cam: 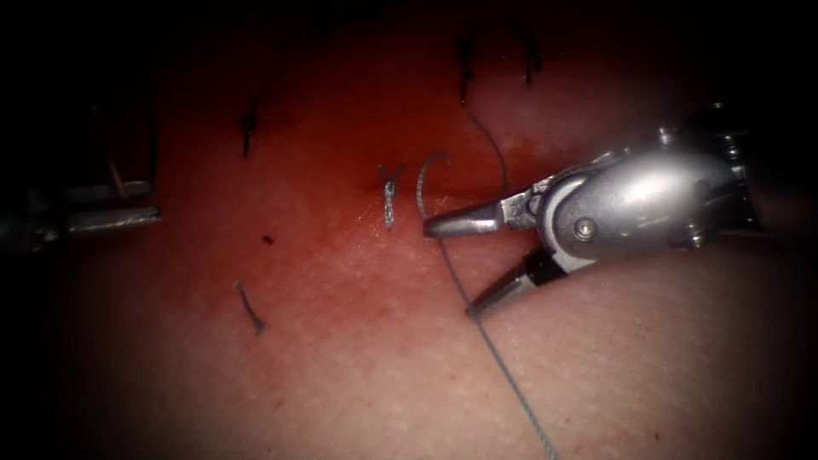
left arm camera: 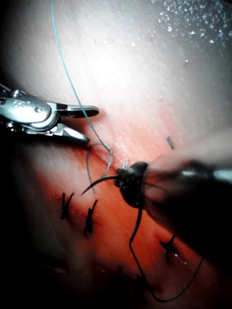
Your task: Wound Closure
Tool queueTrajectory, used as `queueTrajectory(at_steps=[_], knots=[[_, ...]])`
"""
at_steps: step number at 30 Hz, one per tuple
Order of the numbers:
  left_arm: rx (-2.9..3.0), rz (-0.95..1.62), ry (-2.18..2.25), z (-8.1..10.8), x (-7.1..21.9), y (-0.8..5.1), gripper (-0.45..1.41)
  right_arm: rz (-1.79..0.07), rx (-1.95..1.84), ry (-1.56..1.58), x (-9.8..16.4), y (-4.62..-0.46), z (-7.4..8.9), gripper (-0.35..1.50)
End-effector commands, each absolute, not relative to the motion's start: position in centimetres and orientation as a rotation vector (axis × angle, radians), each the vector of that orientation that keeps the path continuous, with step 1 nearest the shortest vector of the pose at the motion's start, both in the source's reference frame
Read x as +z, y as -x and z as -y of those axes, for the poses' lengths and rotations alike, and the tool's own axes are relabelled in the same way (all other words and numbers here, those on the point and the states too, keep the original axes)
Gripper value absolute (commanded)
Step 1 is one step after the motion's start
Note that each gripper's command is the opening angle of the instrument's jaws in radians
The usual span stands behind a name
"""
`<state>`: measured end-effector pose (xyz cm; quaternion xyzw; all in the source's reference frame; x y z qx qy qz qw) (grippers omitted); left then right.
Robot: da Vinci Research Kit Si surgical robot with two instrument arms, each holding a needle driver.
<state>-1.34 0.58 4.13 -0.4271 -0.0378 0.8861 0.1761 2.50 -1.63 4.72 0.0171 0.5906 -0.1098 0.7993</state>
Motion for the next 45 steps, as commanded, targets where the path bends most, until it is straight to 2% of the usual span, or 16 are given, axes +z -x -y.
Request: queueTrajectory(at_steps=[1, 4, 6, 8, 9, 27, 45], knots=[[2.511, 0.106, 1.212, -0.6, 4.2, 1.40, -0.45, -1.264, -0.219, -0.039, 4.9, -2.67, 1.6, 1.41], [2.511, 0.105, 1.212, -0.6, 4.2, 1.40, -0.45, -1.251, -0.214, -0.048, 5.1, -2.66, 1.6, 1.35], [2.514, 0.107, 1.211, -0.6, 4.2, 1.40, -0.45, -1.238, -0.209, -0.064, 5.1, -2.63, 1.6, 1.18], [2.514, 0.107, 1.210, -0.6, 4.2, 1.40, -0.45, -1.219, -0.184, -0.084, 5.2, -2.57, 1.6, 0.24], [2.514, 0.107, 1.210, -0.6, 4.2, 1.40, -0.45, -1.190, -0.175, -0.109, 5.1, -2.52, 1.6, -0.35], [2.522, 0.105, 1.210, -0.6, 4.2, 1.40, -0.45, -1.169, -0.183, -0.171, 4.2, -2.32, 2.2, -0.35], [2.556, 0.038, 1.150, -0.7, 4.5, 1.44, -0.45, -1.171, -0.282, -0.198, 3.7, -2.42, 2.6, -0.35]])
